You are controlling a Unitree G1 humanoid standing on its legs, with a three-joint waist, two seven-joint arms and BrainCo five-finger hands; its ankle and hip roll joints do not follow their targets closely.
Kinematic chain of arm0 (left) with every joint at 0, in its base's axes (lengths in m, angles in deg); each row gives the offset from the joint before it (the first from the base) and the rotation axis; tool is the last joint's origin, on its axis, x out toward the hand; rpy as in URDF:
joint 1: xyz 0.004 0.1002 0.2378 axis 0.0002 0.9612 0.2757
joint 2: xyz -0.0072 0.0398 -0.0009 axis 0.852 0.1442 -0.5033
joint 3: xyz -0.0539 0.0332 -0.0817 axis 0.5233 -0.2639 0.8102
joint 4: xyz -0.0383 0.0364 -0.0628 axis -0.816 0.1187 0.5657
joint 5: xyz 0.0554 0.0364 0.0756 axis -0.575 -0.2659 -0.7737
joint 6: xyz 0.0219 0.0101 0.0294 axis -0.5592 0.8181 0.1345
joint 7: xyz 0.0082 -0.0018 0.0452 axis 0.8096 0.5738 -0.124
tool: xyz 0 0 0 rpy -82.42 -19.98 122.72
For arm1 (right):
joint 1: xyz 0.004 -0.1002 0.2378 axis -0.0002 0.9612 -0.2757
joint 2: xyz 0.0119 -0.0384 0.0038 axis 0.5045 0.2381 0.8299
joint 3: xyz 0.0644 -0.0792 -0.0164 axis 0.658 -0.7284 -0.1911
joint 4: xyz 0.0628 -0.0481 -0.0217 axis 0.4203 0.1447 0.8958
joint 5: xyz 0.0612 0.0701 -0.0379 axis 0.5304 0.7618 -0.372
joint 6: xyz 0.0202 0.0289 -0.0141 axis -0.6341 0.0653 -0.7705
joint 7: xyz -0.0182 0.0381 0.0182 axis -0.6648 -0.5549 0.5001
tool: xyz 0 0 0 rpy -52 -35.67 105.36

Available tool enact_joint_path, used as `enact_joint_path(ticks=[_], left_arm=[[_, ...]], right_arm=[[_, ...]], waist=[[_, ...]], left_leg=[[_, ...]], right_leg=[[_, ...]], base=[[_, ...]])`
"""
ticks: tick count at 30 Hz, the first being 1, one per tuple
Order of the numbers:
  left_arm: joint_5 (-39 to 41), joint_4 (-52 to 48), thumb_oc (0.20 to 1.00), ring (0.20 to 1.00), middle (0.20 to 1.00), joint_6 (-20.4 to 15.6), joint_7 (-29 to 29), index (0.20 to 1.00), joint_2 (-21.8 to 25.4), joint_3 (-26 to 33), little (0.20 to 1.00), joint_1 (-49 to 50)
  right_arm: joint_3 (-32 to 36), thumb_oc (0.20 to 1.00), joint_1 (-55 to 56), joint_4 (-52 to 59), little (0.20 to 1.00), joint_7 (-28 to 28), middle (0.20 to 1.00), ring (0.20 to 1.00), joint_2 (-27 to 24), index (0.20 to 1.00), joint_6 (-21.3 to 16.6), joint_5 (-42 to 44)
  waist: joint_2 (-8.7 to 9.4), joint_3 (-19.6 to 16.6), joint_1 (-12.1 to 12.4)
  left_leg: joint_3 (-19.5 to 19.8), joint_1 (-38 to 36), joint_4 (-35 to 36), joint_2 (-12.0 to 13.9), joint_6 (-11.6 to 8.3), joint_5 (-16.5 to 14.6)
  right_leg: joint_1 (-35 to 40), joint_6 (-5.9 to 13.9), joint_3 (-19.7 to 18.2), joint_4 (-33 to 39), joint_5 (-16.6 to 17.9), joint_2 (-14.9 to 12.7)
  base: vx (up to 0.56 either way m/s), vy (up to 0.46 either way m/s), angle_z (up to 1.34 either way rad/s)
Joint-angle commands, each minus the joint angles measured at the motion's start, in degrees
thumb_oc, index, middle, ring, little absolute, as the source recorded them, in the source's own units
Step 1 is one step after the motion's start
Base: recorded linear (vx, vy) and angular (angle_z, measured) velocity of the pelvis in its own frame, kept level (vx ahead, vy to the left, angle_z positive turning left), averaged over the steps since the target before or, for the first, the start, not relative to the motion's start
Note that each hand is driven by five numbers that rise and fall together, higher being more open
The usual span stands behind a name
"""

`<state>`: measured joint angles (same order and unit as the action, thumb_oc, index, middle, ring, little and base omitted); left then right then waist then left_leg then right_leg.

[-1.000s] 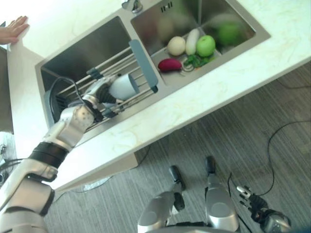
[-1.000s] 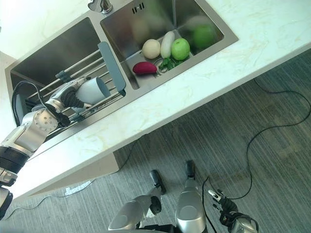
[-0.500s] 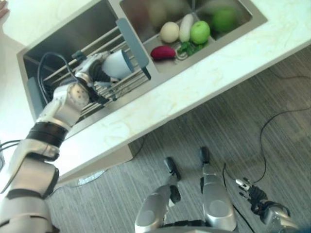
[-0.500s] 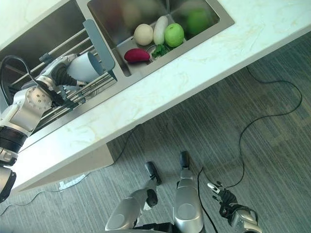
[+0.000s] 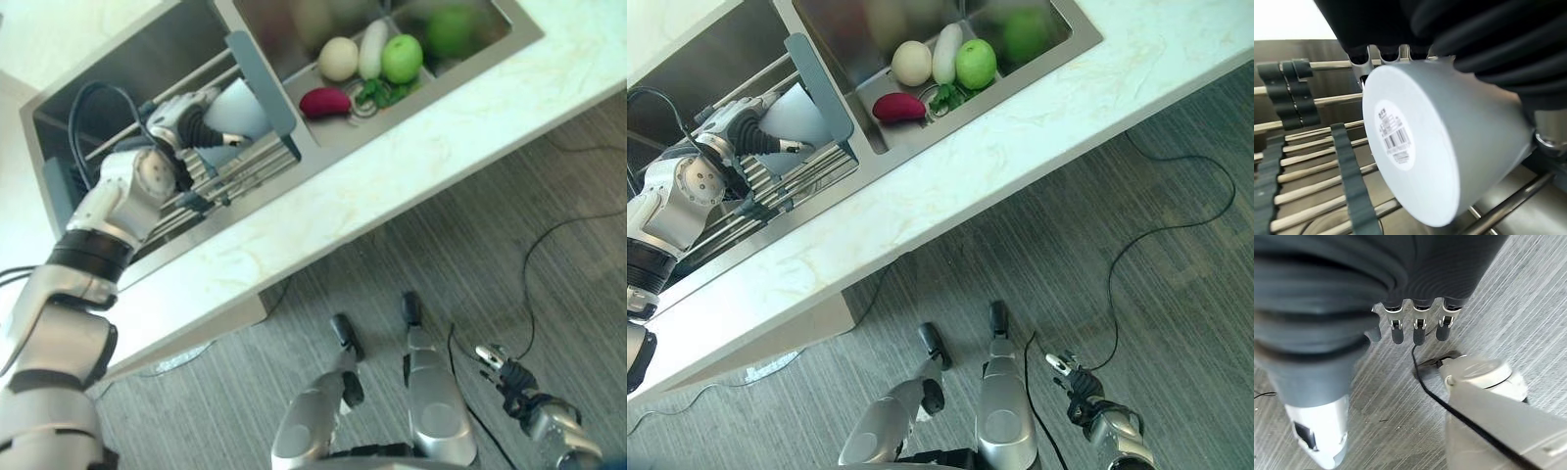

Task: Place the dishes in the dishwasher.

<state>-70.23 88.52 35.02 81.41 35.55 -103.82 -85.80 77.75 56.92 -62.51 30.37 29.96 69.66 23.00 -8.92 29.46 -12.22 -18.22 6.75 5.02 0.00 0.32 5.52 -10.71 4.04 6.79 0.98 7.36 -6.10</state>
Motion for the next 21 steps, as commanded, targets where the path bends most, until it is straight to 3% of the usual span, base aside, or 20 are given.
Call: enact_joint_path(ticks=[1,2,8,14,18,21], left_arm=[[-5.15,4.29,0.200,0.200,0.200,-1.38,-0.16,0.200,-0.51,-5.75,0.200,6.87],[-6.78,4.61,0.200,0.200,0.200,-2.30,-2.86,0.200,0.15,-4.29,0.200,7.89],[-13.94,5.35,0.200,0.200,0.200,-2.02,-3.65,0.200,2.88,-1.83,0.200,10.22],[-15.11,4.35,0.200,0.200,0.200,-0.62,-8.49,0.200,9.96,1.94,0.200,13.17],[-12.12,1.95,0.200,0.200,0.200,-2.25,-19.71,0.200,15.87,5.30,0.200,14.08],[-8.22,-0.96,0.200,0.200,0.200,-4.47,-33.01,0.200,20.92,9.44,0.200,14.31]], right_arm=[[-0.14,1.000,0.61,-0.65,1.000,-0.28,1.000,1.000,-0.25,1.000,-1.42,0.86],[-0.08,1.000,1.32,-1.01,1.000,-0.32,1.000,1.000,0.33,1.000,-1.84,0.61],[0.42,1.000,2.66,-1.89,1.000,-0.99,1.000,1.000,1.22,1.000,-1.23,-0.48],[1.24,1.000,4.45,-4.50,1.000,-2.81,1.000,1.000,1.75,1.000,1.21,-0.46],[2.31,1.000,5.46,-6.82,1.000,-3.28,1.000,1.000,2.27,1.000,2.23,-0.96],[2.92,1.000,6.34,-9.23,1.000,-3.24,1.000,1.000,3.15,1.000,1.84,-1.36]], waist=[[1.94,-0.30,-1.09],[2.07,-1.38,-0.61],[2.06,-4.36,0.51],[0.44,-9.39,2.62],[-0.44,-12.24,4.12],[-0.75,-14.39,5.43]], left_leg=[[2.31,1.55,-6.80,2.04,-1.59,-6.28],[2.36,0.66,-6.33,1.99,-1.61,-6.35],[2.66,-1.98,-5.70,1.70,-1.65,-6.78],[2.36,-6.74,-4.52,1.28,-1.77,-7.61],[2.75,-9.06,-3.98,0.99,-1.84,-8.11],[3.16,-10.65,-3.56,0.92,-1.80,-8.48]], right_leg=[[-4.85,5.38,-1.81,-7.71,-5.02,-4.31],[-3.75,5.44,-1.14,-7.38,-5.23,-4.43],[-0.19,5.52,0.69,-6.79,-6.23,-4.74],[6.42,5.66,4.08,-5.07,-7.86,-5.12],[9.92,5.47,5.54,-4.05,-8.80,-5.08],[12.36,5.10,6.50,-3.13,-9.46,-4.81]], base=[[0.00,0.000,0.00],[-0.02,-0.022,0.06],[-0.01,-0.024,0.10],[0.01,-0.025,0.15],[0.02,-0.022,0.24],[0.03,-0.030,0.20]])
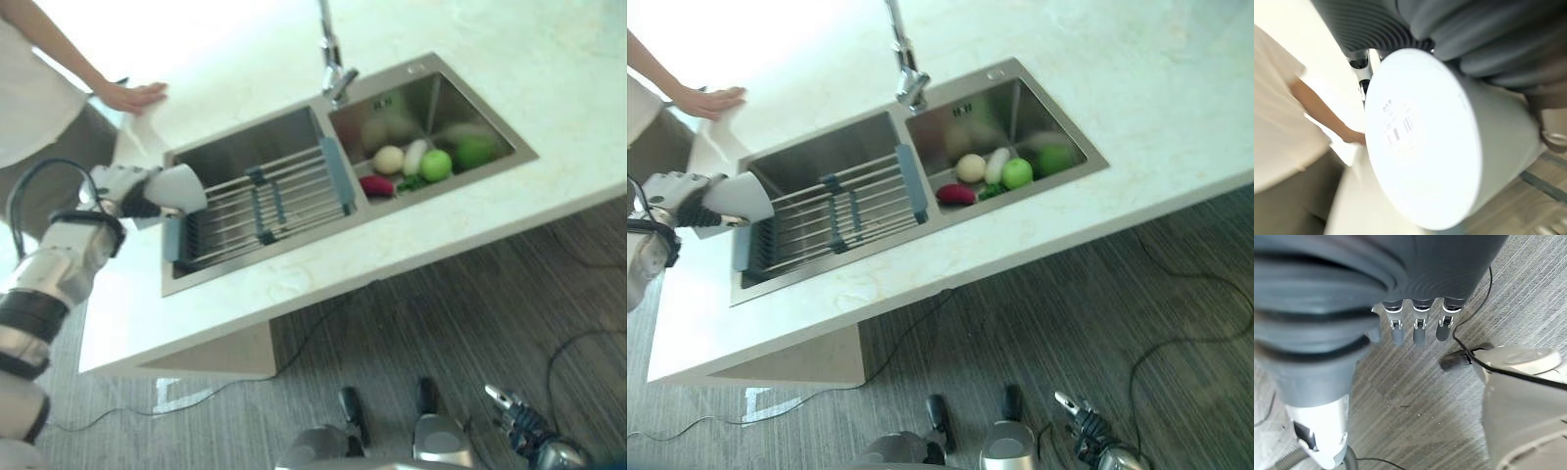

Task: Place the dishes in the dishwasher.

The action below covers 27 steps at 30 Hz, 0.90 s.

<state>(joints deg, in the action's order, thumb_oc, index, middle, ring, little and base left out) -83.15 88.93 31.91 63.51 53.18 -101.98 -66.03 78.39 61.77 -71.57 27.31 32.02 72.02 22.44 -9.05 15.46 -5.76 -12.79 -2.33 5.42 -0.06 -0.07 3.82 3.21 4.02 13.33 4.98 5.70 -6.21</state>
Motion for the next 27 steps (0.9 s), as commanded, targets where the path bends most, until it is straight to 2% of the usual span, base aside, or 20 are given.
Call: enact_joint_path(ticks=[1,4,7,12,15,17,20,22,24,26,27], left_arm=[[5.27,-2.42,0.200,0.200,0.200,-2.00,-17.94,0.200,4.54,9.79,0.200,-4.90],[5.64,-5.18,0.200,0.200,0.200,-6.52,-26.72,0.200,8.05,18.12,0.200,-0.72],[4.57,-8.65,0.200,0.200,0.200,-8.44,-29.78,0.200,9.32,25.65,0.200,4.34],[6.46,-14.43,0.200,0.200,0.200,-7.69,-28.49,0.200,9.52,35.23,0.200,12.83],[7.66,-17.38,0.200,0.200,0.200,-7.95,-26.42,0.200,6.82,42.14,0.200,20.80],[8.13,-18.97,0.200,0.200,0.200,-7.58,-26.37,0.200,5.02,44.57,0.200,23.91],[8.60,-22.97,0.200,0.200,0.200,-7.09,-26.02,0.200,0.56,50.46,0.200,30.69],[8.69,-23.95,0.200,0.200,0.200,-8.30,-25.98,0.200,-1.16,52.86,0.200,33.52],[8.53,-24.50,0.200,0.200,0.200,-9.64,-26.84,0.200,-3.33,53.79,0.200,35.13],[9.50,-25.43,0.200,0.200,0.200,-11.41,-27.98,0.200,-5.58,54.60,0.200,36.13],[10.15,-25.67,0.200,0.200,0.200,-11.90,-28.55,0.200,-6.53,54.94,0.200,36.60]], right_arm=[[2.59,1.000,1.72,-0.95,1.000,-0.03,1.000,1.000,1.44,1.000,-0.72,-1.23],[3.67,1.000,2.34,-3.41,1.000,0.57,1.000,1.000,2.63,1.000,-1.17,-2.55],[4.39,1.000,2.41,-4.79,1.000,1.27,1.000,1.000,3.46,1.000,-1.57,-3.85],[5.03,1.000,2.83,-5.14,1.000,1.64,1.000,1.000,4.15,1.000,-0.97,-6.43],[5.37,1.000,3.02,-6.06,1.000,2.54,1.000,1.000,4.49,1.000,-0.74,-8.51],[5.49,1.000,3.06,-6.51,1.000,2.80,1.000,1.000,4.59,1.000,-1.13,-9.66],[5.24,1.000,2.63,-7.51,1.000,3.44,1.000,1.000,4.12,1.000,-2.26,-11.07],[5.04,1.000,2.32,-7.81,1.000,4.07,1.000,1.000,3.61,1.000,-2.80,-12.20],[5.01,1.000,1.98,-8.18,1.000,4.81,1.000,1.000,2.85,1.000,-3.65,-13.87],[4.75,1.000,0.75,-8.02,1.000,4.55,1.000,1.000,1.65,1.000,-4.17,-14.47],[4.67,1.000,0.37,-8.13,1.000,4.22,1.000,1.000,1.35,1.000,-4.29,-14.20]], waist=[[-0.63,-1.05,-0.58],[-0.22,-3.49,1.35],[0.42,-4.72,2.42],[1.49,-5.90,3.97],[2.30,-6.17,5.26],[2.69,-6.17,6.00],[3.33,-5.91,7.61],[3.48,-5.64,8.58],[3.40,-5.20,9.48],[3.09,-4.63,11.05],[3.14,-4.45,11.45]], left_leg=[[-2.08,-2.02,-3.81,1.00,-1.41,-6.84],[-1.27,-3.54,-2.90,1.32,-1.59,-6.83],[-0.88,-4.80,-1.73,1.80,-1.79,-6.65],[-0.33,-5.82,-1.26,2.66,-1.91,-6.73],[0.51,-5.93,-1.71,3.31,-1.91,-6.95],[1.13,-5.76,-2.35,3.61,-1.92,-7.15],[2.92,-4.46,-4.77,4.42,-2.41,-7.40],[3.23,-3.31,-5.99,4.99,-3.11,-6.91],[2.45,-1.75,-5.34,6.37,-4.86,-4.16],[2.71,1.62,-2.39,8.48,-7.65,1.28],[2.70,2.43,-2.46,8.93,-7.90,1.81]], right_leg=[[-0.93,4.96,0.21,-6.91,-7.97,-4.58],[1.22,4.61,1.34,-6.27,-8.71,-4.03],[2.67,4.40,2.27,-5.90,-9.36,-3.51],[4.08,4.01,3.43,-6.00,-10.50,-2.73],[4.59,3.36,3.96,-6.26,-11.36,-2.00],[4.87,2.92,4.15,-6.26,-11.67,-1.54],[5.16,1.52,4.52,-6.36,-12.54,-0.36],[5.32,0.72,5.33,-6.33,-12.89,0.31],[6.08,0.44,7.06,-5.36,-12.76,1.03],[6.65,0.37,8.64,-3.75,-12.52,1.55],[6.61,0.34,9.25,-3.66,-12.47,1.39]], base=[[0.03,-0.035,0.06],[0.05,-0.064,0.15],[0.02,-0.067,0.12],[-0.02,-0.079,0.12],[-0.05,-0.118,0.04],[-0.06,-0.138,0.07],[-0.08,-0.168,0.24],[-0.08,-0.157,0.42],[-0.11,-0.134,0.51],[-0.20,-0.098,0.73],[-0.17,-0.081,1.47]])
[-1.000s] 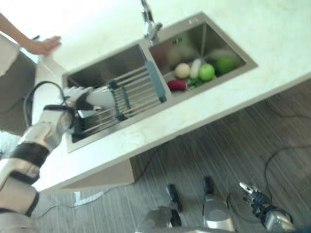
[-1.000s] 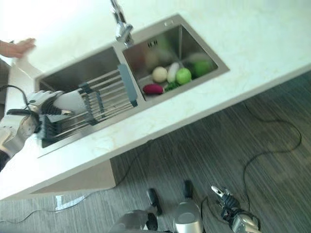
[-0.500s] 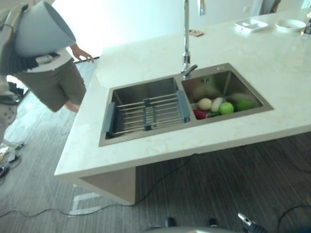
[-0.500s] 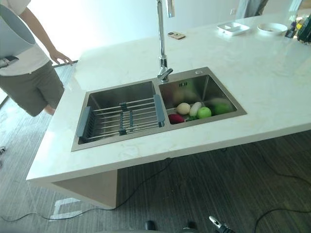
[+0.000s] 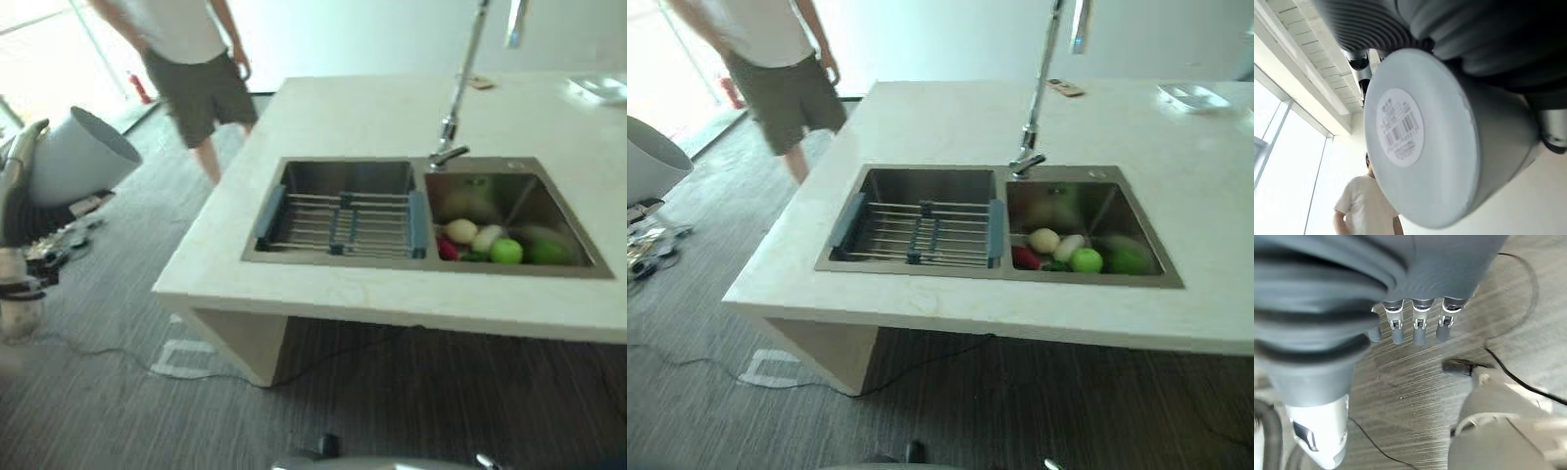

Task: Place the dishes in the dishwasher.

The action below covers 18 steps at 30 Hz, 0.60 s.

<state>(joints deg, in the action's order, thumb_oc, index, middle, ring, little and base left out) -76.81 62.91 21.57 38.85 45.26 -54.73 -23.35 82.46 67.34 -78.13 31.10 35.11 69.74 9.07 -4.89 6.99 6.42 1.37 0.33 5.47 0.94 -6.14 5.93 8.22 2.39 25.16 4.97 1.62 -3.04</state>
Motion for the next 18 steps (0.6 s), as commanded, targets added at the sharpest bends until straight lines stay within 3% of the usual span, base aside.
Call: enact_joint_path(ticks=[1,4,5,6,7,9,10,11,13,14,18], left_arm=[[4.34,0.40,0.200,0.200,0.200,-2.20,-5.31,0.200,-0.27,7.86,0.200,-5.64],[2.81,0.99,0.200,0.200,0.200,-4.73,-7.66,0.200,-5.26,5.52,0.200,-7.03],[1.66,1.10,0.200,0.200,0.200,-5.82,-8.33,0.200,-6.75,4.23,0.200,-8.10],[1.03,1.21,0.200,0.200,0.200,-6.39,-8.67,0.200,-7.67,3.32,0.200,-8.86],[0.60,1.14,0.200,0.200,0.200,-6.81,-8.89,0.200,-8.56,2.40,0.200,-9.78],[-0.12,1.42,0.200,0.200,0.200,-8.41,-8.86,0.200,-9.46,-0.13,0.200,-12.28],[-0.12,1.42,0.200,0.200,0.200,-8.41,-8.86,0.200,-9.46,-0.13,0.200,-12.28],[-1.98,0.88,0.200,0.200,0.200,-9.67,-7.67,0.200,-10.81,-4.18,0.200,-16.06],[-2.76,0.47,0.200,0.200,0.200,-9.56,-7.11,0.200,-11.15,-6.66,0.200,-18.00],[-4.84,-2.68,0.200,0.200,0.200,-8.50,-5.56,0.200,-12.12,-8.61,0.200,-18.76],[-6.38,-5.76,0.200,0.200,0.200,-9.24,-2.94,0.200,-12.16,-9.75,0.200,-18.22]], right_arm=[[0.68,1.000,-5.72,-1.57,1.000,-0.02,1.000,1.000,-2.16,1.000,-1.49,-0.13],[1.98,1.000,-6.21,-1.46,1.000,3.56,1.000,1.000,-1.83,1.000,2.82,5.78],[2.63,1.000,-5.94,-1.36,1.000,4.77,1.000,1.000,-1.36,1.000,4.01,6.52],[2.90,1.000,-5.63,-1.24,1.000,5.33,1.000,1.000,-0.97,1.000,4.26,7.06],[3.09,1.000,-5.28,-1.33,1.000,6.00,1.000,1.000,-0.61,1.000,3.83,8.10],[3.92,1.000,-4.32,-1.19,1.000,7.72,1.000,1.000,-0.36,1.000,2.48,9.48],[3.92,1.000,-4.32,-1.19,1.000,7.72,1.000,1.000,-0.36,1.000,2.48,9.48],[3.85,1.000,-3.68,0.30,1.000,8.44,1.000,1.000,-0.43,1.000,1.95,9.21],[4.50,1.000,-3.12,1.73,1.000,7.83,1.000,1.000,0.51,1.000,2.31,9.72],[4.48,1.000,-3.96,2.29,1.000,7.80,1.000,1.000,2.06,1.000,2.48,12.39],[4.43,1.000,-4.29,3.05,1.000,8.79,1.000,1.000,3.14,1.000,3.54,10.40]], waist=[[-0.66,3.80,-0.59],[0.99,3.66,-1.51],[1.71,3.51,-1.89],[2.02,3.30,-2.19],[2.29,3.02,-2.52],[2.10,2.22,-3.51],[2.10,2.22,-3.51],[0.70,1.65,-5.38],[0.18,1.85,-7.08],[-0.07,2.25,-5.90],[-0.27,2.79,-4.42]], left_leg=[[-11.24,-0.28,-3.29,7.97,-2.15,-1.73],[-17.21,-1.14,-12.57,6.67,0.63,-7.96],[-19.08,-1.75,-16.15,5.83,2.34,-11.78],[-20.17,-2.49,-18.34,5.30,3.02,-13.69],[-21.78,-3.47,-20.69,5.13,3.17,-14.49],[-24.16,-5.79,-25.27,5.88,1.49,-13.13],[-24.16,-5.79,-25.27,5.88,1.49,-13.13],[-27.35,-10.16,-20.14,3.83,1.41,-14.33],[-29.50,-12.71,-15.60,2.89,2.97,-15.64],[-25.62,-13.35,-11.54,-0.52,5.50,-18.27],[-23.04,-13.06,-8.69,-2.43,7.63,-19.01]], right_leg=[[1.71,2.12,-2.09,-3.65,-9.15,-2.12],[-0.26,1.73,2.27,-5.35,-7.99,-4.46],[-1.00,1.53,3.90,-6.17,-7.51,-5.29],[-1.62,1.19,5.05,-6.74,-7.27,-5.58],[-2.28,0.68,6.55,-7.06,-6.99,-5.72],[-3.06,-0.53,9.80,-7.13,-6.95,-5.27],[-3.06,-0.53,9.80,-7.13,-6.95,-5.27],[-5.99,-0.30,14.29,-10.30,-5.90,-6.54],[-8.44,1.04,16.19,-13.71,-4.53,-9.44],[-9.76,2.66,16.23,-16.52,-2.68,-11.51],[-10.80,4.85,17.12,-21.12,-0.04,-15.58]], base=[[-0.28,-0.062,1.58],[-0.38,-0.045,1.10],[-0.32,-0.008,1.49],[-0.33,0.010,1.82],[-0.34,0.054,1.71],[-0.25,0.067,1.72],[-0.33,0.355,2.14],[-0.36,0.457,1.75],[-0.36,0.584,1.75],[-0.24,0.491,2.23],[-0.12,0.320,0.78]])
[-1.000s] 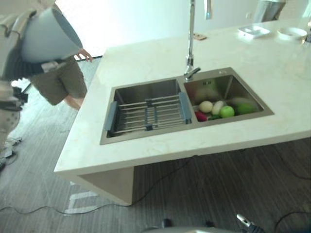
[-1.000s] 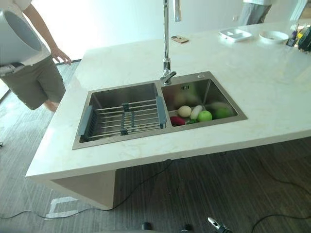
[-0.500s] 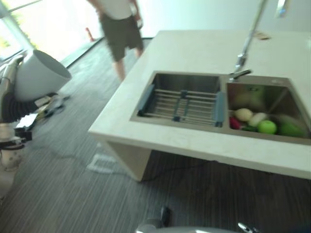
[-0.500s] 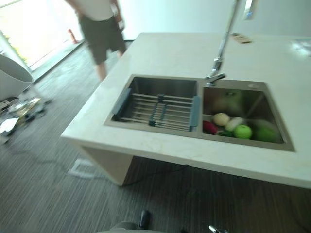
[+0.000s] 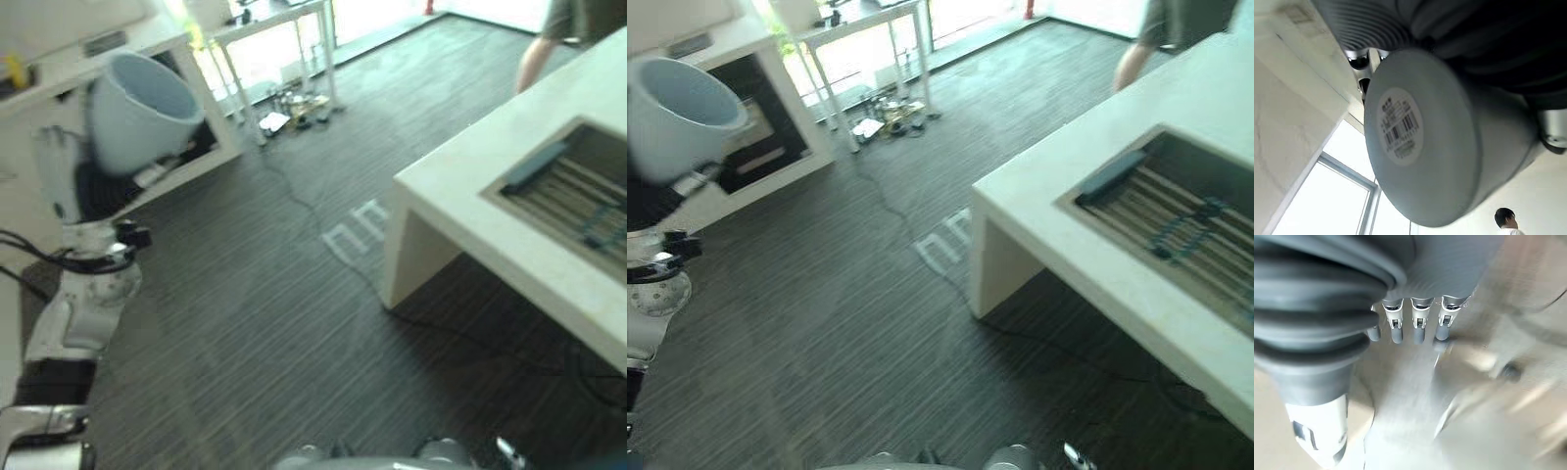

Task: Place the dishes in the dishwasher.

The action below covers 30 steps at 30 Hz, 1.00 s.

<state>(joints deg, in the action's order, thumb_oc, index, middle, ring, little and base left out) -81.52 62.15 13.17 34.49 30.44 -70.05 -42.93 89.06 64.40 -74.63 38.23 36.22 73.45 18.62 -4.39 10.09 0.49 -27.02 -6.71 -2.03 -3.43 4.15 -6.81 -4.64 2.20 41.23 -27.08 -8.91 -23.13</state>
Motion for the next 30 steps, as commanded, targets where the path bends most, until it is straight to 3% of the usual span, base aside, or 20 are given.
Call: enact_joint_path(ticks=[1,2,3,4,5,6,7,9,11,16,19,21,24,30], left_arm=[[-1.95,-6.04,0.200,0.200,0.200,-0.86,2.10,0.200,2.81,5.06,0.200,1.33],[-2.12,-7.30,0.200,0.200,0.200,-0.61,3.08,0.200,2.86,4.50,0.200,1.09],[-1.92,-9.41,0.200,0.200,0.200,0.14,5.89,0.200,2.69,2.55,0.200,0.07],[0.18,-10.19,0.200,0.200,0.200,-0.06,9.06,0.200,2.70,-0.64,0.200,-2.30],[1.31,-10.12,0.200,0.200,0.200,-0.30,10.40,0.200,2.68,-2.59,0.200,-3.79],[1.77,-10.02,0.200,0.200,0.200,-0.74,10.83,0.200,2.68,-3.49,0.200,-4.47],[3.05,-9.60,0.200,0.200,0.200,-1.69,11.99,0.200,2.58,-5.82,0.200,-6.20],[10.04,-9.06,0.200,0.200,0.200,-3.25,19.93,0.200,1.97,-10.53,0.200,-10.44],[12.67,-9.49,0.200,0.200,0.200,-1.57,23.23,0.200,0.80,-12.57,0.200,-12.67],[14.34,-11.43,0.200,0.200,0.200,0.80,24.30,0.200,1.56,-10.95,0.200,-12.41],[15.81,-13.43,0.200,0.200,0.200,0.48,24.44,0.200,3.23,-8.19,0.200,-11.08],[17.32,-14.00,0.200,0.200,0.200,-0.51,24.87,0.200,3.98,-7.30,0.200,-10.91],[19.26,-13.75,0.200,0.200,0.200,-4.46,26.09,0.200,4.27,-7.38,0.200,-12.03],[16.79,-11.79,0.200,0.200,0.200,-6.11,25.19,0.200,2.05,-7.72,0.200,-11.52]], right_arm=[[-2.54,1.000,-1.51,-0.45,1.000,1.91,1.000,1.000,2.21,1.000,-0.26,-0.52],[-2.86,1.000,-1.59,-0.46,1.000,1.97,1.000,1.000,2.47,1.000,-0.29,-1.36],[-3.58,1.000,-1.98,-0.44,1.000,2.07,1.000,1.000,2.70,1.000,0.11,-1.53],[-4.47,1.000,-2.20,-0.48,1.000,2.13,1.000,1.000,2.86,1.000,-0.20,-2.62],[-4.98,1.000,-2.37,-0.74,1.000,2.43,1.000,1.000,2.89,1.000,-0.52,-2.91],[-5.13,1.000,-2.44,-0.91,1.000,2.25,1.000,1.000,2.87,1.000,-0.77,-2.37],[-5.62,1.000,-2.61,-1.34,1.000,2.84,1.000,1.000,2.67,1.000,-1.01,-2.02],[-6.11,1.000,-3.25,-2.03,1.000,3.66,1.000,1.000,1.56,1.000,-1.63,-2.87],[-6.86,1.000,-3.80,-2.77,1.000,4.37,1.000,1.000,0.69,1.000,-1.20,-3.35],[-9.36,1.000,-6.12,-4.78,1.000,4.82,1.000,1.000,0.01,1.000,0.61,-6.73],[-10.79,1.000,-6.82,-5.52,1.000,4.32,1.000,1.000,-0.05,1.000,0.12,-7.29],[-10.87,1.000,-6.90,-5.78,1.000,3.63,1.000,1.000,-0.33,1.000,0.33,-5.71],[-9.29,1.000,-6.08,-6.17,1.000,1.88,1.000,1.000,-1.25,1.000,0.38,-0.83],[-7.88,1.000,-5.09,-7.27,1.000,2.91,1.000,1.000,-1.38,1.000,0.57,-2.69]], waist=[[-0.75,-0.12,1.98],[-0.68,0.01,2.36],[-0.41,0.17,2.38],[-0.01,0.24,1.37],[0.23,0.11,0.62],[0.33,0.06,0.29],[0.54,0.00,-0.78],[0.83,0.48,-2.54],[0.95,0.74,-2.86],[1.37,0.35,-0.53],[1.41,0.15,0.68],[1.44,0.16,0.64],[1.06,0.43,-0.88],[1.17,-0.17,-1.68]], left_leg=[[5.73,-5.72,-0.67,1.57,-2.11,-6.38],[6.37,-5.51,-0.02,1.17,-1.53,-6.42],[8.01,-5.22,0.99,0.48,-0.49,-6.36],[11.65,-4.38,1.23,-0.05,0.39,-6.19],[13.93,-3.70,0.87,-0.16,0.65,-6.13],[14.97,-3.44,0.81,-0.18,0.72,-6.07],[17.77,-3.01,1.04,-0.12,0.75,-5.62],[22.39,-1.98,1.87,0.02,-0.10,-2.50],[25.26,-1.54,2.30,0.05,-0.68,-0.89],[22.95,-0.58,2.31,2.06,-3.10,1.18],[22.64,-0.10,2.38,2.70,-4.19,2.05],[21.00,0.08,2.02,3.27,-4.69,2.18],[13.87,-0.45,4.06,5.50,-6.71,4.01],[13.36,-1.50,6.07,5.08,-7.24,4.44]], right_leg=[[2.01,5.64,1.10,9.87,11.37,3.48],[1.80,6.36,0.89,8.63,12.25,2.48],[0.78,7.59,-1.90,6.62,13.12,1.25],[-1.12,7.92,-9.30,6.78,12.18,2.84],[-1.74,7.70,-14.03,7.65,10.56,4.91],[-1.91,7.56,-16.17,8.13,9.71,6.09],[-1.52,7.10,-21.59,9.84,7.04,9.82],[1.82,5.32,-28.35,14.54,4.55,15.34],[4.78,4.51,-31.56,15.72,3.10,17.22],[9.82,3.24,-28.31,21.15,2.10,18.36],[11.45,2.67,-27.26,23.37,2.14,19.35],[11.87,2.56,-26.20,23.93,2.19,19.45],[12.99,2.68,-22.68,25.72,2.58,19.13],[14.04,3.61,-22.49,29.45,4.92,18.25]], base=[[-0.10,0.241,0.45],[-0.13,0.266,0.69],[-0.15,0.182,1.40],[-0.13,0.075,1.47],[-0.07,-0.050,1.75],[0.01,-0.114,2.07],[-0.03,-0.136,2.45],[-0.01,-0.173,2.58],[0.05,-0.162,2.20],[0.03,-0.209,1.17],[0.03,-0.175,0.28],[-0.01,-0.070,0.23],[-0.02,0.024,0.63],[0.03,0.072,0.24]])
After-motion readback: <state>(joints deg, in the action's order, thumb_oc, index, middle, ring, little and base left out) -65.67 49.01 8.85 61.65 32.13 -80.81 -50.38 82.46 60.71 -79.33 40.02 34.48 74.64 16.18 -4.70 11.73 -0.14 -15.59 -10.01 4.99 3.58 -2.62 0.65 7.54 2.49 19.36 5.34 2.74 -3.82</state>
